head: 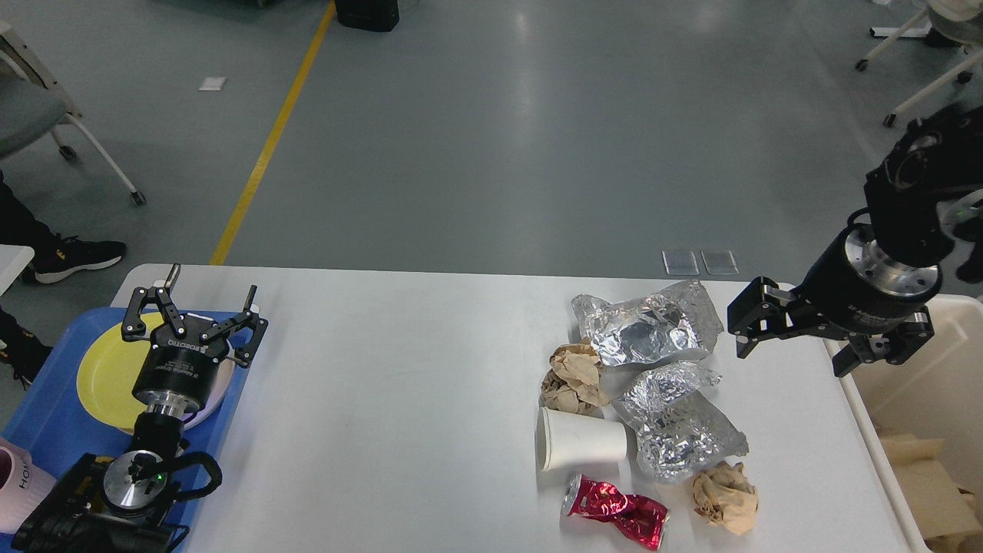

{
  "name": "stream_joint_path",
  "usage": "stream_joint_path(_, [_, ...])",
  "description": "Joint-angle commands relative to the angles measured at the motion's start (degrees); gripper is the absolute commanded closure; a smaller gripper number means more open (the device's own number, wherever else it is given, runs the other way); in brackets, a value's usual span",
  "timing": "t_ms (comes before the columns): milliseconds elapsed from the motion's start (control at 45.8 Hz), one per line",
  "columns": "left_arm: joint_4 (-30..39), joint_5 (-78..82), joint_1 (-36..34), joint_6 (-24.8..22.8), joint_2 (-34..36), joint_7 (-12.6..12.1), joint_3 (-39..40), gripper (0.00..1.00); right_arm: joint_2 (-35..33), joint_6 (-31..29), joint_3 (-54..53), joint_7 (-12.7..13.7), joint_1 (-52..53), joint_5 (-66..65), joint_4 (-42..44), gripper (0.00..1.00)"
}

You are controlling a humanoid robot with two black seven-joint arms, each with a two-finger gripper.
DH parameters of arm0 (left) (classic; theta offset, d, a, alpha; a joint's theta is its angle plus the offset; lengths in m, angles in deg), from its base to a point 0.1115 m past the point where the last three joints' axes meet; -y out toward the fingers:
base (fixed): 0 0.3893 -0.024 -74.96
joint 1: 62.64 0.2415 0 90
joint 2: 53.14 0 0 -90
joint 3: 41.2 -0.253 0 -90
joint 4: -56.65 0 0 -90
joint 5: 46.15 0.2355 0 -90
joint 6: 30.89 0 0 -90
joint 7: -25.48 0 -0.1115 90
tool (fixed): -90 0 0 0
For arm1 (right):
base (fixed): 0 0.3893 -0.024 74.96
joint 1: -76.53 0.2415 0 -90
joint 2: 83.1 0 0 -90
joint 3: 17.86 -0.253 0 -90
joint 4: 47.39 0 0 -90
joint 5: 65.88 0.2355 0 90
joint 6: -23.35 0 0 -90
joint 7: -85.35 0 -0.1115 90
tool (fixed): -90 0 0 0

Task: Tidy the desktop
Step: 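Raise the right gripper and move it over the crumpled foil, then lower the right gripper and grasp the crumpled aluminium foil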

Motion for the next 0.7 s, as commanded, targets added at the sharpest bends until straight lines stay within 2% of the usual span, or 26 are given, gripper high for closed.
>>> stream_joint_path(0, [0.0, 0.0, -0.08, -0.03, 0.0, 0.01, 0.0, 0.03, 1.07, 2.15, -1.38, 0.01, -11.35, -0.05, 7.59, 0.0])
stream_joint_path(153, [0.0, 0.0, -0.08, -0.03, 0.0, 0.01, 0.0, 0.03, 4.49, 4.87, -3.31, 0.01, -24.97, -0.22, 15.85, 0.0])
stream_joint_path(240, [0.0, 0.0, 0.01, -0.03, 0.0, 0.01, 0.0, 0.03, 7.13, 6.11, -4.98, 0.01, -29.02, -0.22, 19.99, 0.0])
stream_joint_path(459, [0.0, 0.0, -0.08, -0.03, 0.0, 0.01, 0.0, 0.03, 7.75, 7.42, -9.2, 0.01, -36.23, -0.05, 26.67, 0.0])
stream_joint_path(677, [0.0, 0.0, 0.01, -0.03, 0.0, 0.01, 0.0, 0.03, 9.6, 16.12, -9.29, 0.01, -42.3, 0.22, 30.54, 0.0])
